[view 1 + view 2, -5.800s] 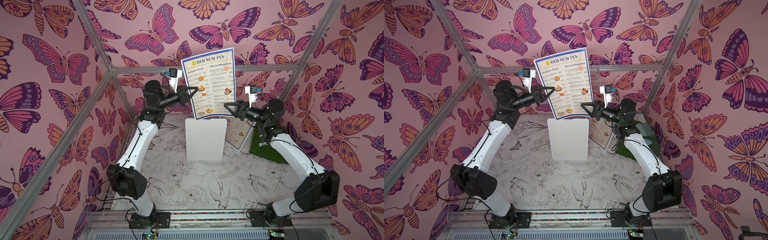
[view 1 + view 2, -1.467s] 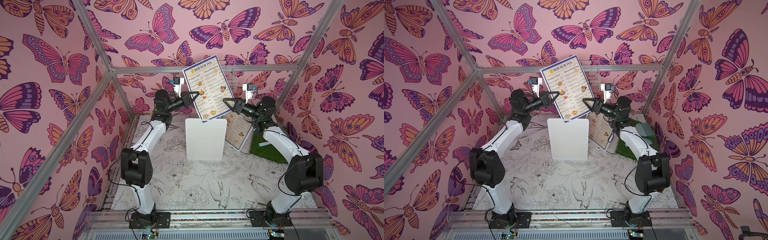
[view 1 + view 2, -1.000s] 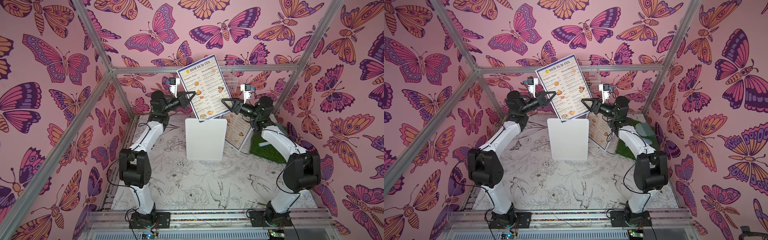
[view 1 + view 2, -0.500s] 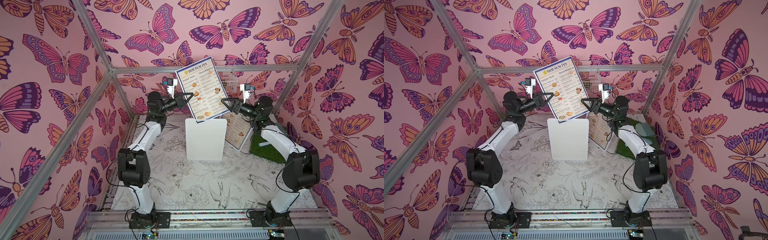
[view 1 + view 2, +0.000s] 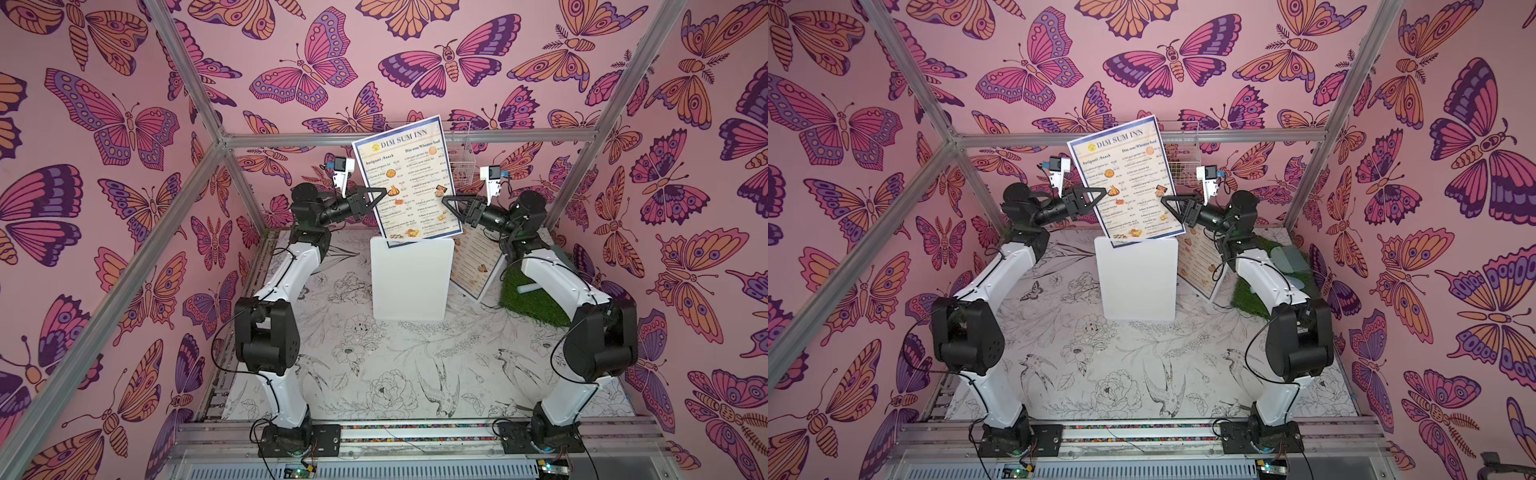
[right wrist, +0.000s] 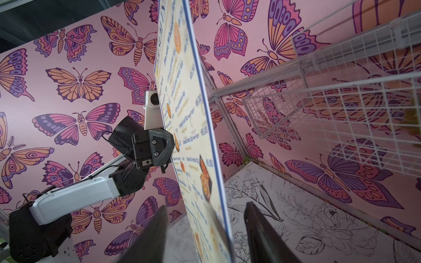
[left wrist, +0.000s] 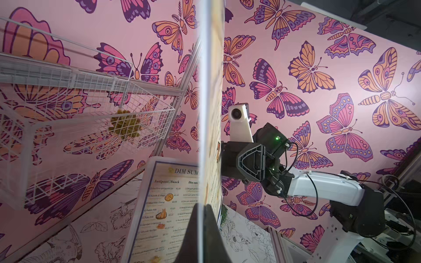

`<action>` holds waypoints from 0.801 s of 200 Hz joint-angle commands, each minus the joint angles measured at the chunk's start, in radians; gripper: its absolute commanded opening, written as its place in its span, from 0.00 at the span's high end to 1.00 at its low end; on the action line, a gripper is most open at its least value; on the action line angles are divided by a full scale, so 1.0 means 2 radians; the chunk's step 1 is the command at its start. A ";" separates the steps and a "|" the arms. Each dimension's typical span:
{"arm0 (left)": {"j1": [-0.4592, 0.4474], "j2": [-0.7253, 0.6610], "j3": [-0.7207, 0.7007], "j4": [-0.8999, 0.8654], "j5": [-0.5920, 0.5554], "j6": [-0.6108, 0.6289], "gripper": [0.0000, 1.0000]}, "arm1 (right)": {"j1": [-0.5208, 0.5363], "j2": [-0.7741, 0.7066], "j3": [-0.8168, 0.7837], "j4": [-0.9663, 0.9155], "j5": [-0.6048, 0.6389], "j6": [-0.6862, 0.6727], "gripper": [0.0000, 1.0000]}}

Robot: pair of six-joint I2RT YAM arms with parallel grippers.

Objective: Insert the menus into the narrow rack
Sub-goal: Insert the menu into the narrow rack.

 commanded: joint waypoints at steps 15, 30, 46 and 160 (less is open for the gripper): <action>0.006 -0.002 0.019 0.011 0.028 0.001 0.98 | 0.004 0.007 0.022 0.010 -0.013 0.002 0.43; 0.008 -0.003 0.023 -0.009 0.037 0.012 0.98 | 0.004 0.007 0.023 0.008 -0.013 0.000 0.43; 0.011 -0.005 0.026 -0.027 0.045 0.025 0.98 | 0.004 0.008 0.023 0.008 -0.014 -0.001 0.43; 0.023 0.014 0.086 -0.108 0.102 0.055 0.98 | 0.004 0.007 0.025 -0.002 -0.017 -0.008 0.43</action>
